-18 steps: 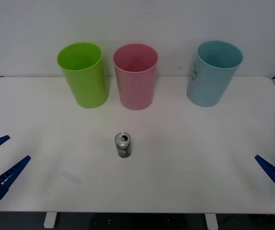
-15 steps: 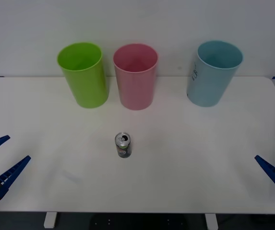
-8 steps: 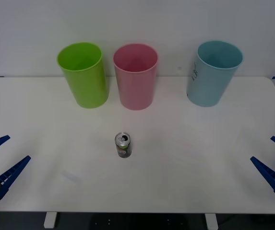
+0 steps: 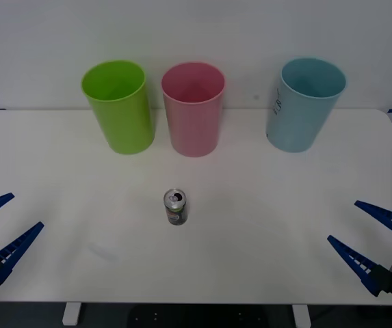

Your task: Grasp the object on the table and drop it into the matching bin: aluminum can to the light blue bin, PET bottle to the pink bin.

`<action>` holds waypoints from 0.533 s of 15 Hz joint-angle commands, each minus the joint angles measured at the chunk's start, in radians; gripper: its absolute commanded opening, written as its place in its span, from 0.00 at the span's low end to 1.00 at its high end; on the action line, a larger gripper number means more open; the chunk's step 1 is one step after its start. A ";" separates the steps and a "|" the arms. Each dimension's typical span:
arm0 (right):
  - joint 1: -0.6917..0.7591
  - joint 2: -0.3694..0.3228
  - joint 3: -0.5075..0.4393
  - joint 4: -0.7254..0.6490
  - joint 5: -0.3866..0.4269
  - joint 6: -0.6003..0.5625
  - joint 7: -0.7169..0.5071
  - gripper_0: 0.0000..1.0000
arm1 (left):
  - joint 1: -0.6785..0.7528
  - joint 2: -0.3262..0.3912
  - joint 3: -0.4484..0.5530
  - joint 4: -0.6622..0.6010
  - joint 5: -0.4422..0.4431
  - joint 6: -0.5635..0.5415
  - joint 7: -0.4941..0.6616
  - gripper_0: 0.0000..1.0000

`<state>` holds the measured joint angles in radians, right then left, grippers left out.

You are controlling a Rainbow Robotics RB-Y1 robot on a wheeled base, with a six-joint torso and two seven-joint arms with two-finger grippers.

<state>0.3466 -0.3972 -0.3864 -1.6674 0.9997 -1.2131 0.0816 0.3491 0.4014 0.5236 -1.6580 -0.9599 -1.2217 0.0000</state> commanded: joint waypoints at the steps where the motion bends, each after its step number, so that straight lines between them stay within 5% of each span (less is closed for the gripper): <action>1: -0.020 0.001 0.047 0.000 0.036 0.006 0.024 1.00 | 0.000 0.000 0.000 0.000 0.000 0.000 0.000 1.00; 8: -0.047 0.001 0.204 0.000 0.069 0.092 0.201 1.00 | 0.000 0.000 0.000 0.000 0.000 0.000 0.000 1.00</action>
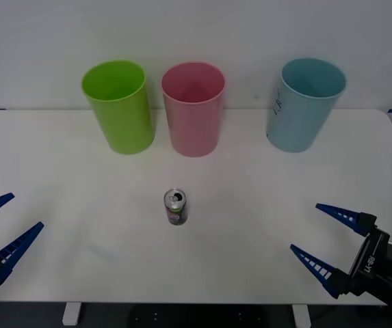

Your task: Grasp the object on the table and drop it into the matching bin: aluminum can to the light blue bin, PET bottle to the pink bin.

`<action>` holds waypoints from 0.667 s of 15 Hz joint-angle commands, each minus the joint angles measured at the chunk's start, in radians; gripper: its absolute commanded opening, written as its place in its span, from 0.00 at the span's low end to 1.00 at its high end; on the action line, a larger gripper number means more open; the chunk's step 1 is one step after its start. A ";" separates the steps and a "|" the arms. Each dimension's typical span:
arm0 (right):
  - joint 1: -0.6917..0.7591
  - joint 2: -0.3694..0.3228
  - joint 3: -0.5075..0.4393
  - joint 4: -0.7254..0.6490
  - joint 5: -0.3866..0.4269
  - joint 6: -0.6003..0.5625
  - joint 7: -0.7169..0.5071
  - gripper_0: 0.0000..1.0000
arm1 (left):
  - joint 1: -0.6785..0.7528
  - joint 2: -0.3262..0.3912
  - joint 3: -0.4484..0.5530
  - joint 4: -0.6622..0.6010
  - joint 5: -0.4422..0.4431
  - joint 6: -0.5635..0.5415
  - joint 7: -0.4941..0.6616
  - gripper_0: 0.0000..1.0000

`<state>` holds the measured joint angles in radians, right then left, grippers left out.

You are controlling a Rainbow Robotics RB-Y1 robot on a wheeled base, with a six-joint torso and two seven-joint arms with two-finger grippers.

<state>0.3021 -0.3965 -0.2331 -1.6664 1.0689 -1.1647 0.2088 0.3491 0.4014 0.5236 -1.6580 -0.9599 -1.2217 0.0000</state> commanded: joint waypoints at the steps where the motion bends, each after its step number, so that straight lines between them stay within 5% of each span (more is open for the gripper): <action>1: -0.005 0.001 0.074 -0.001 0.002 0.065 0.093 1.00 | 0.000 0.000 0.000 0.000 0.000 0.000 0.000 1.00; 10: -0.074 -0.001 0.342 0.000 0.011 0.326 0.109 1.00 | 0.000 0.000 0.000 0.000 0.000 0.000 0.000 1.00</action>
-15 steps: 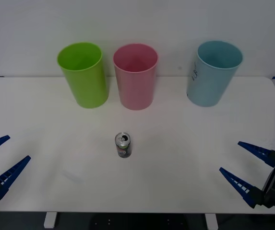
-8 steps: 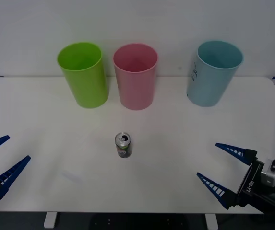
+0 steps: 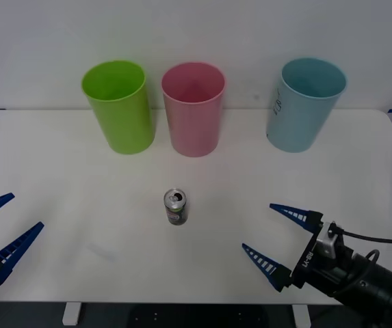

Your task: Grasp the object on the table and drop it into the matching bin: aluminum can to the light blue bin, PET bottle to the pink bin.

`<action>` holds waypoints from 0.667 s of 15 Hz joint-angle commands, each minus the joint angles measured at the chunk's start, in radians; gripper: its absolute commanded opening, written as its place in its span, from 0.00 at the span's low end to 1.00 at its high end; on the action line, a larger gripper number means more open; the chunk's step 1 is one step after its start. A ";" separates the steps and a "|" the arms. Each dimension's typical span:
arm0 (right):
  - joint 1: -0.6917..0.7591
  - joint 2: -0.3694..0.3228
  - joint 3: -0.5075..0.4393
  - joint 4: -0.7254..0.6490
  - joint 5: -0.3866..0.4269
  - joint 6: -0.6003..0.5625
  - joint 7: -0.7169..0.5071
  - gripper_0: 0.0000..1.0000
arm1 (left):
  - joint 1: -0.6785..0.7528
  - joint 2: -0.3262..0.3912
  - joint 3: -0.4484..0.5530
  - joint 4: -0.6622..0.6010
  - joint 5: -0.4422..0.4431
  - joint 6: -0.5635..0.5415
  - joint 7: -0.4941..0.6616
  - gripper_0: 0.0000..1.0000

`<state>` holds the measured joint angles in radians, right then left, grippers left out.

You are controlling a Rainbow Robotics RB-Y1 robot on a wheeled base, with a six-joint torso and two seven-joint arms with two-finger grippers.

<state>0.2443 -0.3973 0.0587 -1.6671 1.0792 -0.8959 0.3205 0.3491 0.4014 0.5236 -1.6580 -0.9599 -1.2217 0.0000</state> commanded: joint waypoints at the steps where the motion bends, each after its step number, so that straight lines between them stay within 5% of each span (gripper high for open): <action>1: -0.023 0.000 0.073 0.007 0.001 0.083 -0.008 1.00 | 0.000 0.000 0.000 0.000 0.000 0.000 0.000 1.00; 10: -0.203 0.113 0.170 0.210 0.059 0.207 -0.006 1.00 | 0.000 0.000 0.000 0.000 0.000 0.000 0.000 1.00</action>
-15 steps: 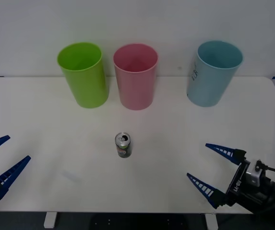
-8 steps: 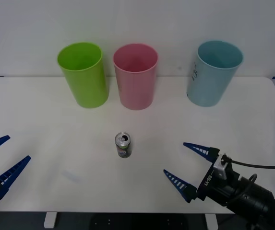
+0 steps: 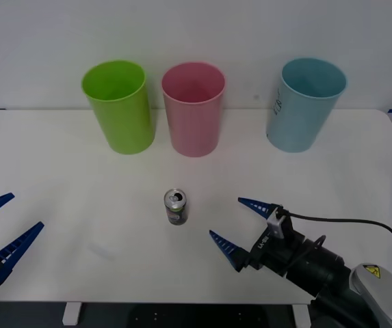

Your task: Grasp the object on the table and drop it into the matching bin: aluminum can to the light blue bin, PET bottle to the pink bin.

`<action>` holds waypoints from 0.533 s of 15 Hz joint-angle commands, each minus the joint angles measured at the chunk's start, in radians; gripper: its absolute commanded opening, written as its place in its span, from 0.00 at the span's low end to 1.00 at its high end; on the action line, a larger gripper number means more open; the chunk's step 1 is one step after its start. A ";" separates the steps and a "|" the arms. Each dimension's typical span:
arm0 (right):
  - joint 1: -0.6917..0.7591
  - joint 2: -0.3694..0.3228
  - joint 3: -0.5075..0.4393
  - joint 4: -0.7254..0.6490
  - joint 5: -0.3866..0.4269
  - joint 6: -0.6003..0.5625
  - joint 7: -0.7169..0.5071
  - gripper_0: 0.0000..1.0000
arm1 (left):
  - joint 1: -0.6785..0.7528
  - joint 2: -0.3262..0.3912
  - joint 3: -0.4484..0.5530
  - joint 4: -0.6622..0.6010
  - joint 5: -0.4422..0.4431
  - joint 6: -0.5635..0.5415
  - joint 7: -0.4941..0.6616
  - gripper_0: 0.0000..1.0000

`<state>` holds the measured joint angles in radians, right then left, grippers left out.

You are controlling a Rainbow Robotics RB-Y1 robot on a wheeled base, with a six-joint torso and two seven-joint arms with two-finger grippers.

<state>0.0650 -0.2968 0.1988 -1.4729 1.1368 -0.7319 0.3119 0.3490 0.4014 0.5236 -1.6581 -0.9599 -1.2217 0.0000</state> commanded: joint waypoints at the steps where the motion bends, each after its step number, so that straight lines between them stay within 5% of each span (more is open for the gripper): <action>1: -0.042 0.021 0.047 0.034 0.001 0.060 0.004 1.00 | 0.000 0.000 0.000 0.000 0.000 0.000 0.000 1.00; 8: -0.116 0.104 0.073 0.120 0.057 0.098 0.007 1.00 | 0.000 0.000 0.000 0.000 0.000 0.000 0.000 1.00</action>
<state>-0.0479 -0.2016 0.2665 -1.3573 1.1877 -0.6424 0.3196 0.3490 0.4014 0.5236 -1.6581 -0.9599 -1.2217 0.0000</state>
